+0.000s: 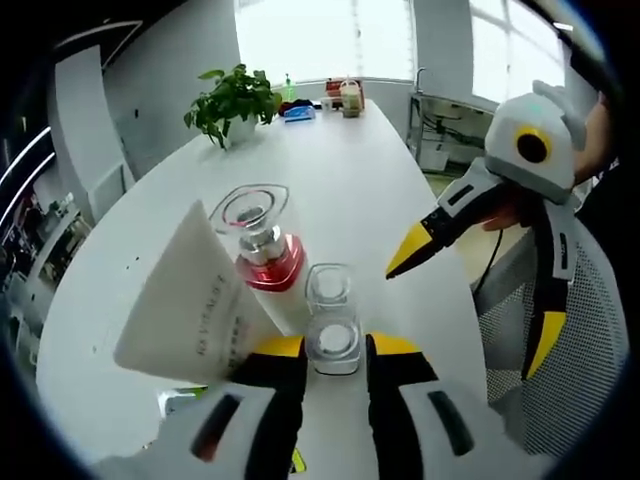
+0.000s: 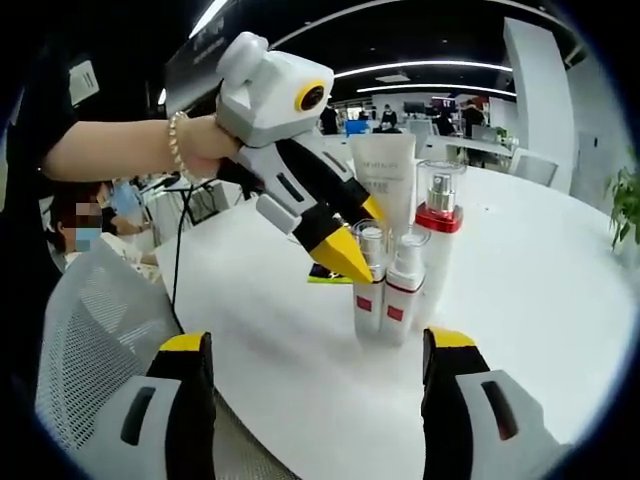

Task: Arrange the skincare products in the storage area until every visible bottle or jar stands upright without overlapping.

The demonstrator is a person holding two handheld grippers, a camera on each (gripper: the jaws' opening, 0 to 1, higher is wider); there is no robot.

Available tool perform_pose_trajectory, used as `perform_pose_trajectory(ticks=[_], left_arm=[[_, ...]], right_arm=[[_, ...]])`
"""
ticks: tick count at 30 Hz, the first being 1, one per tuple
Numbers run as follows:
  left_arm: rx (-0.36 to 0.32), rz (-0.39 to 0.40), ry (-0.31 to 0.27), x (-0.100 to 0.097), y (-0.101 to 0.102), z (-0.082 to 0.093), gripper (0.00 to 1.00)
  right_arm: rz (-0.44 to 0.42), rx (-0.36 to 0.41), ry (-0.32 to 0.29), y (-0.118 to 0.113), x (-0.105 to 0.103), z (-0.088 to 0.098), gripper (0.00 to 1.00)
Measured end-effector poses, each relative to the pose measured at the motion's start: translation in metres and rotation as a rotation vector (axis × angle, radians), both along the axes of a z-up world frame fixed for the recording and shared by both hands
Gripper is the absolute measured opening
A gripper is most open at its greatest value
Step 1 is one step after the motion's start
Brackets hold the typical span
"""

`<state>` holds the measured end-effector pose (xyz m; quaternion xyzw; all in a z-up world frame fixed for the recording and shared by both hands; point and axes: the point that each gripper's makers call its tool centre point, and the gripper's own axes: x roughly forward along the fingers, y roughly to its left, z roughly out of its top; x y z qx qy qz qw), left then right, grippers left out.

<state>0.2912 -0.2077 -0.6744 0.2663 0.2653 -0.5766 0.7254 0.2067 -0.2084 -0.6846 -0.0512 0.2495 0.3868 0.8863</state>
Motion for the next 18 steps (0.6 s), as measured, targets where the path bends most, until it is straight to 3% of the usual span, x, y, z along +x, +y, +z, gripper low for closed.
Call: perform_pose_trajectory(ticks=[18], left_arm=[[-0.033, 0.014, -0.049, -0.003, 0.001, 0.027, 0.37]], right_arm=[[0.009, -0.01, -0.008, 0.001, -0.001, 0.002, 0.86]])
